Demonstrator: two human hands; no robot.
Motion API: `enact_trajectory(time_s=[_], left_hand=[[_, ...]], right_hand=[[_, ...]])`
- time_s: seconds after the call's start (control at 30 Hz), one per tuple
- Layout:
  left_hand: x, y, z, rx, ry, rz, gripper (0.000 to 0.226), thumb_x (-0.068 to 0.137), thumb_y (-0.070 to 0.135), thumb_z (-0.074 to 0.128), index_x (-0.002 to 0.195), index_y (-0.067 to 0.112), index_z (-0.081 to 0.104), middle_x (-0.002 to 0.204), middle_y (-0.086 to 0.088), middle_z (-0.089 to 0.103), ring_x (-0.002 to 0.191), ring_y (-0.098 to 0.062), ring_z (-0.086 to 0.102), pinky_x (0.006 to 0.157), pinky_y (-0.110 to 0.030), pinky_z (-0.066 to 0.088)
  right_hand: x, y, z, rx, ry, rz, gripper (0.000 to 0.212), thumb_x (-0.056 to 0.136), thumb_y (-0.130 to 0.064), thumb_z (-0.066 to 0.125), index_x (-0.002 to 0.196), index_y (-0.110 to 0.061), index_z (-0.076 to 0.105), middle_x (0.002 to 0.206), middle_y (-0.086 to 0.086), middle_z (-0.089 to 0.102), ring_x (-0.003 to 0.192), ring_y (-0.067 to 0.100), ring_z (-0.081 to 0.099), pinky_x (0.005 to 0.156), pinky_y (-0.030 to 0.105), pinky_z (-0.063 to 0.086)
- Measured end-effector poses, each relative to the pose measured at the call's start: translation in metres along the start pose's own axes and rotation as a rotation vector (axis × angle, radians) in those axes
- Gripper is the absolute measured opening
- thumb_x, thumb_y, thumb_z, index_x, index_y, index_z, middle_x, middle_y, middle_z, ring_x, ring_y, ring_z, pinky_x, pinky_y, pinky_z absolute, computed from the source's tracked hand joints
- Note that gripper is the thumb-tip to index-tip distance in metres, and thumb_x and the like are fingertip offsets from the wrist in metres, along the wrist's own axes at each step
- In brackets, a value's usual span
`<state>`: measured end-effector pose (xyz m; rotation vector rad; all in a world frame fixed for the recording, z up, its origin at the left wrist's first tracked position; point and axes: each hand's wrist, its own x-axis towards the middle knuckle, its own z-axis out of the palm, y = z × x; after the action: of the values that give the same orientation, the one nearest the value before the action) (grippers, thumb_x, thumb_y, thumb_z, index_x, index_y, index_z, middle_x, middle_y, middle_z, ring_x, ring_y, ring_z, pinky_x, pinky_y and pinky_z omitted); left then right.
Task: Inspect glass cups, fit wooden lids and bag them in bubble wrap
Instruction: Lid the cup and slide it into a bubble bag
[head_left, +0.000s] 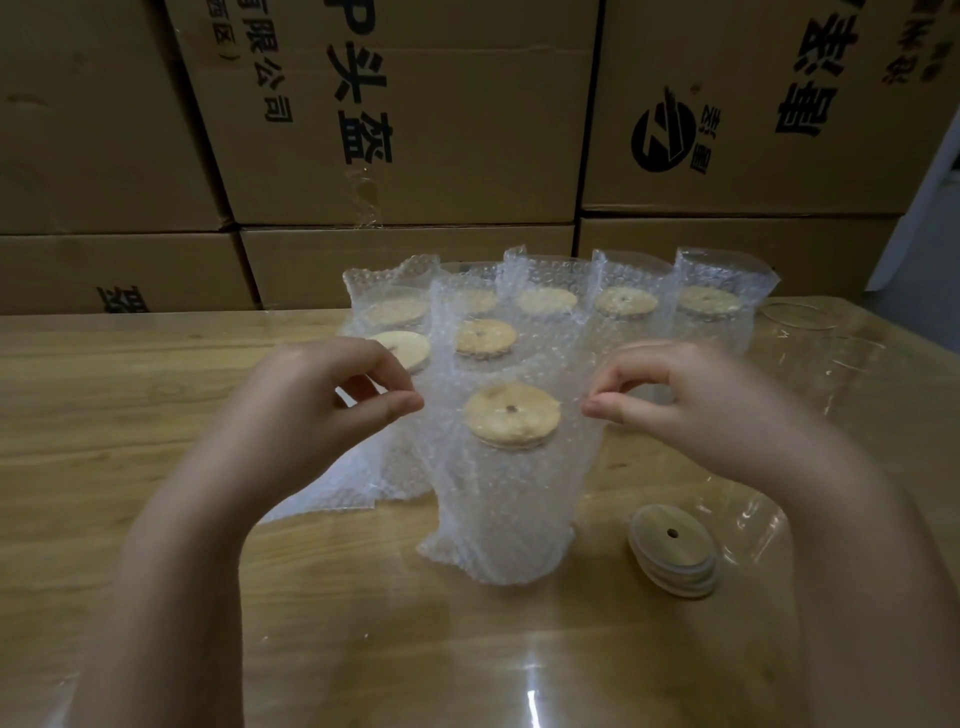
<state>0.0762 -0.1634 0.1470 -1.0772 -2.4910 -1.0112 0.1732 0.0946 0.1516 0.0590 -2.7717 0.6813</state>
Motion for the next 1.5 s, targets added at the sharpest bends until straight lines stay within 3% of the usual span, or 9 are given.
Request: enact_trajectory(time_s=[0.13, 0.27, 0.4, 0.53, 0.73, 1.1, 1.23, 1.4, 1.5], left_hand=[[-0.001, -0.002, 0.001, -0.132, -0.039, -0.009, 0.012, 0.073, 0.036, 0.070, 0.082, 0.028, 0.070, 0.078, 0.017, 0.071, 0.074, -0.001, 0.067, 0.065, -0.013, 0.051], [0.001, -0.016, 0.004, -0.341, -0.257, -0.153, 0.081, 0.053, 0.059, 0.077, 0.126, 0.049, 0.044, 0.112, 0.009, 0.066, 0.094, -0.005, 0.067, 0.079, -0.023, 0.057], [0.002, -0.019, 0.027, -0.191, -0.567, -0.243, 0.132, 0.039, 0.070, 0.081, 0.144, 0.059, 0.001, 0.132, 0.015, 0.049, 0.106, -0.002, 0.062, 0.091, -0.028, 0.054], [0.010, -0.013, 0.051, -0.301, -0.560, -0.045, 0.073, 0.069, 0.035, 0.085, 0.124, 0.061, 0.044, 0.120, 0.033, 0.058, 0.110, 0.008, 0.056, 0.090, -0.016, 0.049], [0.011, -0.017, 0.056, -0.319, -0.477, -0.007, 0.052, 0.074, 0.036, 0.081, 0.121, 0.041, 0.058, 0.115, 0.024, 0.065, 0.106, 0.006, 0.060, 0.085, -0.015, 0.051], [0.011, -0.018, 0.042, -0.457, -0.177, -0.010, 0.040, 0.067, 0.054, 0.070, 0.106, 0.048, 0.062, 0.096, 0.019, 0.070, 0.087, -0.007, 0.068, 0.077, -0.027, 0.057], [0.009, -0.021, 0.028, -0.451, 0.121, -0.030, 0.033, 0.074, 0.050, 0.063, 0.104, 0.037, 0.063, 0.093, 0.010, 0.072, 0.086, -0.010, 0.069, 0.074, -0.029, 0.059], [0.011, -0.033, 0.023, -0.384, 0.543, -0.143, 0.030, 0.090, 0.016, 0.063, 0.112, 0.031, 0.051, 0.089, 0.006, 0.065, 0.081, -0.015, 0.066, 0.070, -0.036, 0.056], [0.011, -0.040, 0.022, -0.366, 0.679, -0.227, 0.029, 0.089, 0.017, 0.058, 0.113, 0.030, 0.048, 0.093, 0.000, 0.065, 0.085, -0.024, 0.064, 0.072, -0.043, 0.054]], right_hand=[[-0.001, 0.003, 0.001, 0.096, 0.019, -0.001, 0.022, 0.071, -0.051, 0.057, 0.076, -0.033, 0.068, 0.087, -0.022, 0.067, 0.088, -0.010, 0.059, 0.081, 0.023, 0.049], [0.000, 0.006, 0.002, 0.290, 0.033, 0.030, 0.015, 0.066, -0.045, 0.066, 0.073, -0.032, 0.064, 0.095, -0.026, 0.066, 0.088, -0.004, 0.063, 0.081, 0.030, 0.055], [-0.002, 0.016, -0.001, 0.314, -0.176, 0.105, 0.075, 0.045, -0.076, 0.070, 0.112, -0.069, 0.039, 0.105, -0.039, 0.054, 0.092, -0.016, 0.057, 0.074, 0.016, 0.049], [0.002, 0.031, 0.017, 0.247, -0.540, 0.138, 0.118, 0.044, -0.065, 0.080, 0.123, -0.073, -0.008, 0.111, -0.042, 0.044, 0.107, -0.016, 0.051, 0.084, 0.008, 0.040], [0.020, 0.029, 0.053, 0.432, -0.537, -0.060, 0.065, 0.068, -0.032, 0.085, 0.114, -0.062, 0.051, 0.120, -0.034, 0.059, 0.113, -0.011, 0.054, 0.100, 0.014, 0.041], [0.021, 0.033, 0.060, 0.763, -0.260, -0.021, 0.059, 0.060, -0.041, 0.082, 0.115, -0.042, 0.063, 0.118, -0.015, 0.068, 0.111, 0.006, 0.063, 0.098, 0.033, 0.051], [0.013, 0.054, 0.033, 0.940, -0.035, -0.002, 0.081, 0.049, -0.046, 0.089, 0.104, 0.007, 0.064, 0.092, 0.023, 0.066, 0.089, 0.034, 0.064, 0.091, 0.060, 0.048], [0.006, 0.082, 0.007, 1.000, 0.305, 0.106, 0.063, 0.058, -0.044, 0.082, 0.117, -0.032, 0.063, 0.113, -0.004, 0.070, 0.110, 0.023, 0.065, 0.081, 0.045, 0.055], [0.010, 0.089, 0.015, 0.872, 0.503, 0.232, 0.068, 0.058, -0.044, 0.086, 0.120, -0.029, 0.061, 0.112, -0.003, 0.070, 0.104, 0.020, 0.067, 0.086, 0.044, 0.053]])
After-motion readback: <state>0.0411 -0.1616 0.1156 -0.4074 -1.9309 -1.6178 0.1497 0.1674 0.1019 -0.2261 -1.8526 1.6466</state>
